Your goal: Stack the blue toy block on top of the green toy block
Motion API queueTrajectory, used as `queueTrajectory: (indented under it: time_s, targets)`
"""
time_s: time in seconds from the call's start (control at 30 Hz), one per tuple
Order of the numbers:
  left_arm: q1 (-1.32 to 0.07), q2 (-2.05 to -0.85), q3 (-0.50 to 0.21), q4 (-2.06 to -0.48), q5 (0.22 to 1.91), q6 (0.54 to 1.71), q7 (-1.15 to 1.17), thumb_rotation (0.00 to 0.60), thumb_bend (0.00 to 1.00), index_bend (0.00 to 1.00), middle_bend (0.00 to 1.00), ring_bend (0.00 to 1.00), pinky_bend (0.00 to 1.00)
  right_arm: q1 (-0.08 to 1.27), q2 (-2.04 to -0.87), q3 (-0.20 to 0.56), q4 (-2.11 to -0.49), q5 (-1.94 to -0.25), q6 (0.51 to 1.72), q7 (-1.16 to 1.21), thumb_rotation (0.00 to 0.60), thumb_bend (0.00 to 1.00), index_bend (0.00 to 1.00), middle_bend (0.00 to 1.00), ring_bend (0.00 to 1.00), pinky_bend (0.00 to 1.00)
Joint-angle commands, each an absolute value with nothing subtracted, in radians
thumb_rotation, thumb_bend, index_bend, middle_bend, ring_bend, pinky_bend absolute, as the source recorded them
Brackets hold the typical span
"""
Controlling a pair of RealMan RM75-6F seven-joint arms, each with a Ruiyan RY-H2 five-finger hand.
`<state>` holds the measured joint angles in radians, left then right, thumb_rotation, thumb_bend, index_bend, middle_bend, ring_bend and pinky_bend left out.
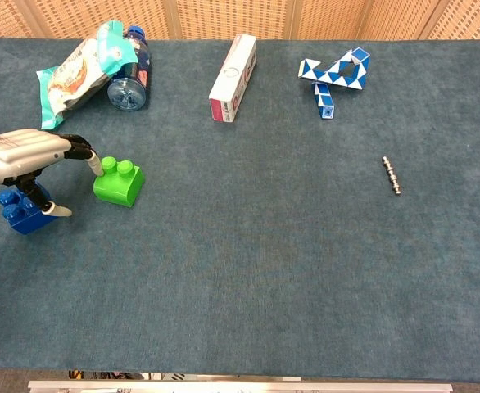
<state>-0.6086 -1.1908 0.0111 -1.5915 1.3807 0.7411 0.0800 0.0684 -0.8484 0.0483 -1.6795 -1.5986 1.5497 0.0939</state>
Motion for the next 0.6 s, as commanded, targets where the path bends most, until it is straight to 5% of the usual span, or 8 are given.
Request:
queueTrajectory:
  time_s: [0.03,0.6]
  targets:
    - [-0.617,-1.198,0.007,-1.587,1.378,0.738,0.079,0.6,0.15,0.21,0.22,0.09,0.13,0.067,-0.847,0.048,-1.68,-1.597,1.551,0.094,0.6,0.16,0.25,0.29,0.28,0.36]
    - [-0.604,-1.129,0.031,-1.622,1.394,0.797,0.09,0.6,0.15,0.19,0.21,0.07,0.13,0.069,-0.853,0.052,-1.671,-1.594,1.542,0.102,0.6,0.16,0.25,0.29,0.28,0.36]
